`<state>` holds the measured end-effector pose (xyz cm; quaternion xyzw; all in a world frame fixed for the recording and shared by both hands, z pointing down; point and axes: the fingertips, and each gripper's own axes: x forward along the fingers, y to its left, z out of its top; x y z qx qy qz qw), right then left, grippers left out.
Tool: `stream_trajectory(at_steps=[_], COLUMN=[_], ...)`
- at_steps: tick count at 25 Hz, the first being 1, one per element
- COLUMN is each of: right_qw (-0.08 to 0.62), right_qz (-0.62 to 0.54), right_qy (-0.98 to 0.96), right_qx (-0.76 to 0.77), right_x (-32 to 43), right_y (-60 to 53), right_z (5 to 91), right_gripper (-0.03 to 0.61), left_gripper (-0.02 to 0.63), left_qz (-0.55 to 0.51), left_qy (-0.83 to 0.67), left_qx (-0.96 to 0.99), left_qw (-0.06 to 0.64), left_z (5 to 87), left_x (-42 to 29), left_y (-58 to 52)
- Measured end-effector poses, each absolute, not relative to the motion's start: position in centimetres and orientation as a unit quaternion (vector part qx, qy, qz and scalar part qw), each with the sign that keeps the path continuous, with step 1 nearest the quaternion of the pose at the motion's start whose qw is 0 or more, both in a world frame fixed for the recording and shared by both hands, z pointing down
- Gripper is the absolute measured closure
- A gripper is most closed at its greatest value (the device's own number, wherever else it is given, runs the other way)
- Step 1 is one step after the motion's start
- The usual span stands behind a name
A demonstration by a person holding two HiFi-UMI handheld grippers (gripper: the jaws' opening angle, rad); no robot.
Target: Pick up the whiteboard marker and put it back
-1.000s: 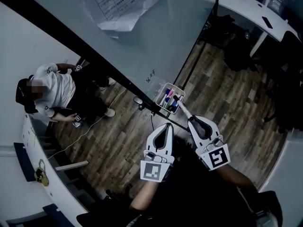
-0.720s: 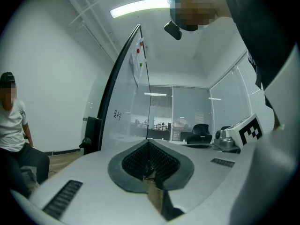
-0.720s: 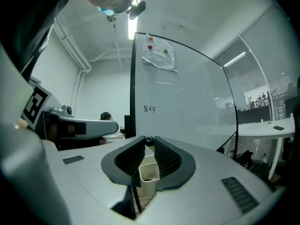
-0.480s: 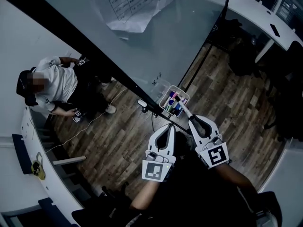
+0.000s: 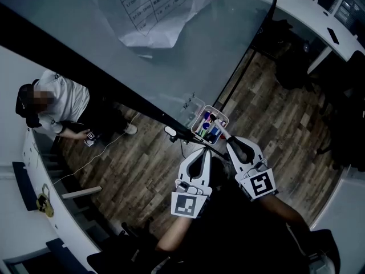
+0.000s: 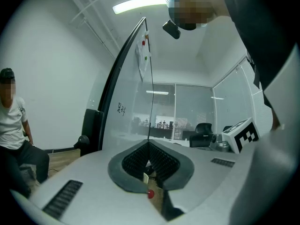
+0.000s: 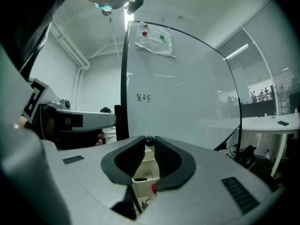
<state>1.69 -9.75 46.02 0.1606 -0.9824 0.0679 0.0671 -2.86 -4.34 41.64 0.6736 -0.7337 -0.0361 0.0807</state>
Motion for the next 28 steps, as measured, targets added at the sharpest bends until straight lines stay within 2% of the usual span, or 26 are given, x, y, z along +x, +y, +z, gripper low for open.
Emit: stream_trajectory(at_steps=[28], right_qw=[0.114], right_qz=[0.092], right_qy=[-0.978], right_qx=[0.152], right_x=[-1.9], right_y=[-11.8], right_z=[49.4], right_gripper=[0.503], left_gripper=[0.611], left_qz=[-0.053], left_qy=[-0.742], left_qx=[0.661], left_qw=[0.094], left_z=[42.2], left_x=[-4.8], left_y=[-5.3])
